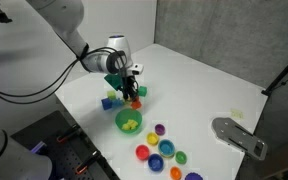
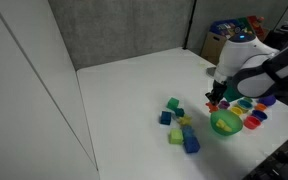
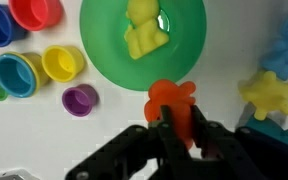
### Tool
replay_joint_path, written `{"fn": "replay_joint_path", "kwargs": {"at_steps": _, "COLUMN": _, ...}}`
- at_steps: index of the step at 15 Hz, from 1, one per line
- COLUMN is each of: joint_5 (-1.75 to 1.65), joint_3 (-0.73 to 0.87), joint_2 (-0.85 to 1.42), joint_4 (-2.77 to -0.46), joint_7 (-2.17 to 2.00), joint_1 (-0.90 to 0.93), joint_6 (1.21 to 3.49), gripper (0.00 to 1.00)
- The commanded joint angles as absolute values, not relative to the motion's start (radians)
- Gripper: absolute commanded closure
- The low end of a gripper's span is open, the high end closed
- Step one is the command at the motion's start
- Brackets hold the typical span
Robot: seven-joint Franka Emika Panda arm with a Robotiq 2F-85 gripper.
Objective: Put the orange toy in the green bowl
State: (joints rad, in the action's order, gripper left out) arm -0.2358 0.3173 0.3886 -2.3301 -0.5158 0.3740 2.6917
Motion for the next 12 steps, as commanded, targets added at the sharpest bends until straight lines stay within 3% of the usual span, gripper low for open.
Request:
{"fn": "replay_joint_path", "kwargs": {"at_steps": 1, "joint_5": -0.365, "joint_3": 0.341, "joint_2": 0.217, "joint_4": -2.447, "joint_7": -0.645, "joint_1": 0.383, "joint_6": 2.634, "gripper": 0.92}}
{"fn": "replay_joint_path", "kwargs": {"at_steps": 7, "joint_5": -0.466, "joint_3": 0.219, "joint_2": 0.079, "joint_4": -2.54, "joint_7": -0.734, "joint_1": 0.246, "joint_6": 2.555, "gripper": 0.92}}
{"fn": "replay_joint_path", "kwargs": {"at_steps": 8, "joint_5": -0.456, "joint_3": 0.196, "joint_2": 0.071, "joint_4": -2.55, "joint_7": -0.726, "joint_1": 0.22, "joint_6": 2.549, "gripper": 0.86}}
{"fn": "replay_joint_path", "kwargs": {"at_steps": 9, "joint_5": -0.445, "joint_3": 0.175, "joint_2": 0.07, "joint_4": -2.555, "joint_7": -0.711, "joint_1": 0.196, "joint_6": 2.546, "gripper": 0.55}}
{"fn": "replay_joint_path", "kwargs": {"at_steps": 10, "joint_5": -0.446, "joint_3": 0.159, "joint_2": 0.071, "joint_4": -2.557, "joint_7": -0.708, "joint_1": 0.176, "joint_6": 2.542, "gripper": 0.55}}
{"fn": "replay_joint_path", "kwargs": {"at_steps": 12, "joint_5": -0.444, "joint_3": 0.135, "joint_2": 0.075, "joint_4": -2.563, "joint_7": -0.696, "joint_1": 0.142, "joint_6": 2.543, "gripper": 0.43}}
